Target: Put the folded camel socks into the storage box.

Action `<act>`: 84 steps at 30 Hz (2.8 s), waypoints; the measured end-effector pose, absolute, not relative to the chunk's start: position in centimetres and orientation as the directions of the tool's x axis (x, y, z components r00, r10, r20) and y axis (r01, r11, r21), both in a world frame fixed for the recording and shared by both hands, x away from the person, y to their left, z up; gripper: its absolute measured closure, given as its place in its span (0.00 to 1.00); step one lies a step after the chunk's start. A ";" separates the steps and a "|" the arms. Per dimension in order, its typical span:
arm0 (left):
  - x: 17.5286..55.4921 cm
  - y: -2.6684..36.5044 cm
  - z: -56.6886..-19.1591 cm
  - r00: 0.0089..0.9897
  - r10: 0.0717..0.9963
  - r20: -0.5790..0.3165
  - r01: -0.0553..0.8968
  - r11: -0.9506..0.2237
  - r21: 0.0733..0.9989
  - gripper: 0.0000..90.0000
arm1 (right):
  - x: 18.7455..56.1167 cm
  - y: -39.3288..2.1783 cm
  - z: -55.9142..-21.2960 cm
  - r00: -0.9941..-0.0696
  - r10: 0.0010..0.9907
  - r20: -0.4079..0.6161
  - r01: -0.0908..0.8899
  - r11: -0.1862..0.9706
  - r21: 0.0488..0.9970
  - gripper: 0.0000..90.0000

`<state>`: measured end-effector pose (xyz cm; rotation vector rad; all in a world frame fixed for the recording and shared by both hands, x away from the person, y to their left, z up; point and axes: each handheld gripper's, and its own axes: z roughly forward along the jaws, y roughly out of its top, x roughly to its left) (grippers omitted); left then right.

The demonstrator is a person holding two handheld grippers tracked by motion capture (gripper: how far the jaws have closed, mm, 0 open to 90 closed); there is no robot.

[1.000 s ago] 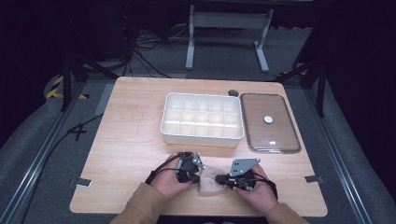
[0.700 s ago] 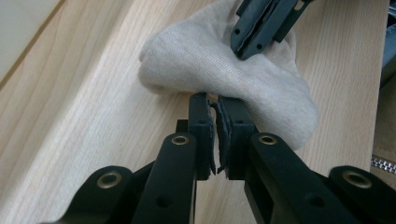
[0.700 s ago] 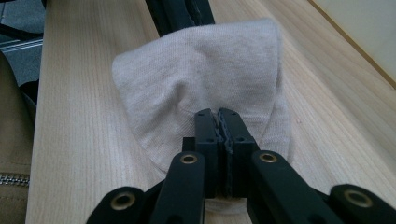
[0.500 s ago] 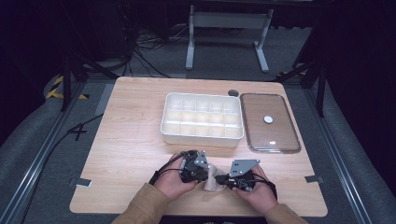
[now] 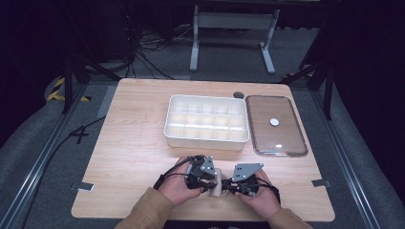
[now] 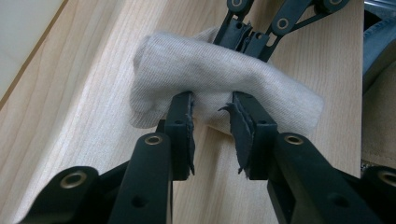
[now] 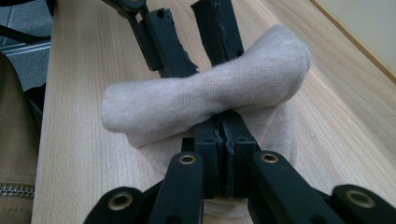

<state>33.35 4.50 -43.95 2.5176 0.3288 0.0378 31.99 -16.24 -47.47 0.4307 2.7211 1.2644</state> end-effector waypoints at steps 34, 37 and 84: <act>33.6 4.7 -43.9 0.960 0.272 -0.070 0.262 -0.776 0.573 0.73 | 32.1 -18.8 -46.5 -0.935 0.351 0.055 0.280 0.633 0.721 0.97; 33.4 4.5 -43.7 0.963 0.262 -0.062 0.246 -0.766 0.593 0.73 | 32.1 -18.5 -46.9 -0.934 0.349 0.071 0.284 0.610 0.740 0.98; 33.3 2.7 -44.5 0.968 0.245 -0.049 0.230 -0.793 0.564 0.71 | 30.9 -18.3 -44.5 -0.927 0.364 0.086 0.275 0.507 0.817 0.89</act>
